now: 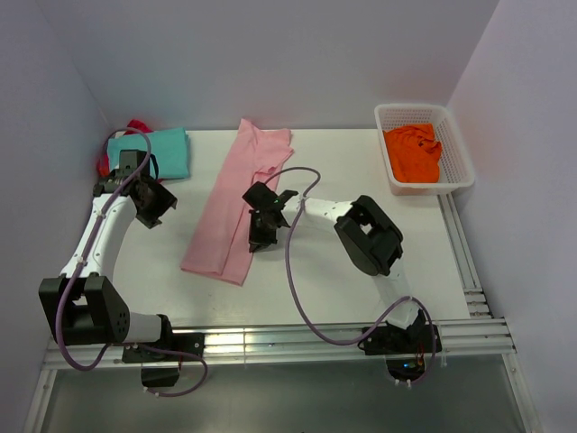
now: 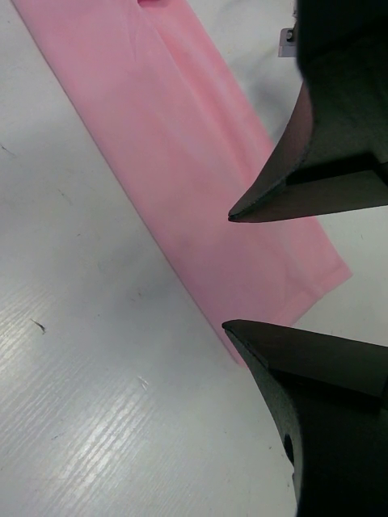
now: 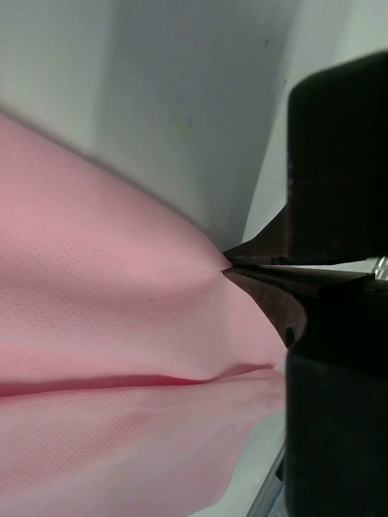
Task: Fold and stack the t-shirts
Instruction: Fold the tshirt
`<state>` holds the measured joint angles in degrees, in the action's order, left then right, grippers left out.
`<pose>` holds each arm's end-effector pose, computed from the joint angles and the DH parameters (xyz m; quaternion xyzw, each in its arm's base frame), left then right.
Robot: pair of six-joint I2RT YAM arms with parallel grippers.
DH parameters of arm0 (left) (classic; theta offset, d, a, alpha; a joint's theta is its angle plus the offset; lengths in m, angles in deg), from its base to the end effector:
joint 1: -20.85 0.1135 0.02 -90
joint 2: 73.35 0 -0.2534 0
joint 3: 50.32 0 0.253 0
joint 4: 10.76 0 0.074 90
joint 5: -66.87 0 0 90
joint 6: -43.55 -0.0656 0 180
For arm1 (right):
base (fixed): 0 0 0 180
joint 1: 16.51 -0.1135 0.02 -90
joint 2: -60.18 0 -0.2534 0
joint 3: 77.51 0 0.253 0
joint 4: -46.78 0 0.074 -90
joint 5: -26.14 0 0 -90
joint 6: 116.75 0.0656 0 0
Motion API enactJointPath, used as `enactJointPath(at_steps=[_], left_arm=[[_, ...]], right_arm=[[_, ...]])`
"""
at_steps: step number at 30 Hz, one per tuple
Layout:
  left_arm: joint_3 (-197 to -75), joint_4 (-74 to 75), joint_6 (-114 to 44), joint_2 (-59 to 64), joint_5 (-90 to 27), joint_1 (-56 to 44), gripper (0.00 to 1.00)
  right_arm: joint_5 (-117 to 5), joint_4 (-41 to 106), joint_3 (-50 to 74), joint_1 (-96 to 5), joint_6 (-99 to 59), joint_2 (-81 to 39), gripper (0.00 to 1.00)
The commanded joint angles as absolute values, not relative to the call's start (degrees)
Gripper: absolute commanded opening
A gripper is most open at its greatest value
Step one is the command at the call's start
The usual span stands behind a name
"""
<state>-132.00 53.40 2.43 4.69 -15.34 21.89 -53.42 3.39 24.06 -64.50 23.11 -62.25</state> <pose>0.2882 0.0141 0.2565 -0.4228 0.8674 -0.0429 0.2587 0.2940 0.3442 0.1125 -0.0044 0.9710 0.2256 0.0789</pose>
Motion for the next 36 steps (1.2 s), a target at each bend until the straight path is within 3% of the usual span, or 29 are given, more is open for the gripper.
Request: enactJointPath(at_steps=[1,8,17,19,21,22,26,31,36], left_arm=[[-131.8,52.27,1.09,4.08,-14.96,21.81,0.57],[-129.87,49.73,0.13,4.08,-17.41,21.73,0.57],[-125.39,44.46,-0.66,3.29,-23.56,21.29,0.57],[-124.86,44.1,-1.1,3.2,-24.1,18.23,0.58],[-124.25,43.83,-1.45,3.03,-24.27,16.46,0.6],[-123.9,43.92,-1.45,2.85,-24.27,14.63,0.6],[-120.39,42.96,0.12,-0.73,-23.57,8.82,0.6],[-111.86,41.37,5.56,-6.28,-23.39,0.04,0.59],[-104.92,39.97,9.26,-10.15,-21.55,-5.07,0.58]], right_arm=[[-59.55,0.19,18.57,-61.96,22.38,-59.97,0.03],[-62.19,1.24,6.54,-57.57,22.46,-51.63,0.0],[-62.46,1.42,2.21,-56.68,21.94,-47.49,0.02],[-62.98,-0.59,3.26,-56.77,21.68,-47.66,0.26],[-63.77,-2.18,5.11,-56.77,21.5,-46.96,0.58],[-65.34,-4.01,5.72,-56.77,21.5,-46.44,0.65],[-68.69,-8.07,7.4,-56.77,21.32,-40.39,0.72],[-68.35,-10.97,5.12,-56.77,21.76,-32.73,0.72],[-64.13,-8.35,-4.89,-56.86,23.52,-24.73,0.67]])
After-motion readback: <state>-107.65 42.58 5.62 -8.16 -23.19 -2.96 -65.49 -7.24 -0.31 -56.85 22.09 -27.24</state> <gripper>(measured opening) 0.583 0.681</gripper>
